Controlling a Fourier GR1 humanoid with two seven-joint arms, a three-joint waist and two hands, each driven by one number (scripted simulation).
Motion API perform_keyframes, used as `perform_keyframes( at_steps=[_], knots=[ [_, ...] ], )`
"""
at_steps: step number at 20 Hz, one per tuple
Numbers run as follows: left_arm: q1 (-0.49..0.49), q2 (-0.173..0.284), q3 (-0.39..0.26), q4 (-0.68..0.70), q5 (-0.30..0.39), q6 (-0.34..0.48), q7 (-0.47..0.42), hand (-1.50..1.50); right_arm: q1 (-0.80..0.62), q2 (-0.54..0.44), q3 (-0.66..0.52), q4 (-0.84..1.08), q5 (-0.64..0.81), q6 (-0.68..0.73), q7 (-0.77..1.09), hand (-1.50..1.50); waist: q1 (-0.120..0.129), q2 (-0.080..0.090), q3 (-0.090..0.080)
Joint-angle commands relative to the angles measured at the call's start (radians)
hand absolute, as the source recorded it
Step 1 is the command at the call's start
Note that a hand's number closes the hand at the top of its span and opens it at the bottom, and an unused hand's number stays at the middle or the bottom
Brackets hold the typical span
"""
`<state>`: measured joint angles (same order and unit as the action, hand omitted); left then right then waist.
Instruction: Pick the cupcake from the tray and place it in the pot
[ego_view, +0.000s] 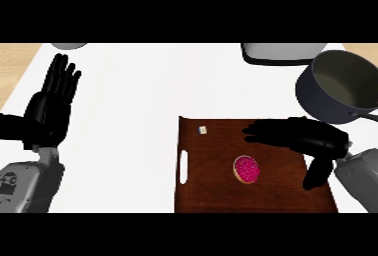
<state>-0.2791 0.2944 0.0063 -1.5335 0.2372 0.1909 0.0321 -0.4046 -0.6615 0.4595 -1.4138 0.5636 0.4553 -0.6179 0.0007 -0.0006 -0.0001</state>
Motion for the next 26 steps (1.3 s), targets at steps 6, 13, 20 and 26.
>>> perform_keyframes(
  at_steps=[6,13,20,26],
  knots=[
    [0.025,-0.058,0.014,0.009,-0.047,-0.016,-0.032,0.0,0.065,0.118,-0.037,0.009,0.14,-0.014,-0.071,-1.5,-0.001,0.0,0.0],
    [-0.039,-0.041,0.058,0.01,-0.051,-0.042,0.038,0.0,0.072,0.183,-0.073,0.021,0.247,-0.023,-0.031,-1.5,0.0,0.0,0.0],
    [-0.045,-0.046,0.077,-0.012,-0.056,-0.057,0.071,0.0,0.066,0.298,-0.063,0.124,0.356,-0.079,-0.013,-1.5,0.002,0.001,0.0],
    [0.044,-0.05,0.076,-0.039,-0.075,-0.105,0.017,0.0,0.064,0.357,-0.08,0.251,0.428,-0.176,-0.086,-1.5,0.006,0.001,0.0]
  ],
)
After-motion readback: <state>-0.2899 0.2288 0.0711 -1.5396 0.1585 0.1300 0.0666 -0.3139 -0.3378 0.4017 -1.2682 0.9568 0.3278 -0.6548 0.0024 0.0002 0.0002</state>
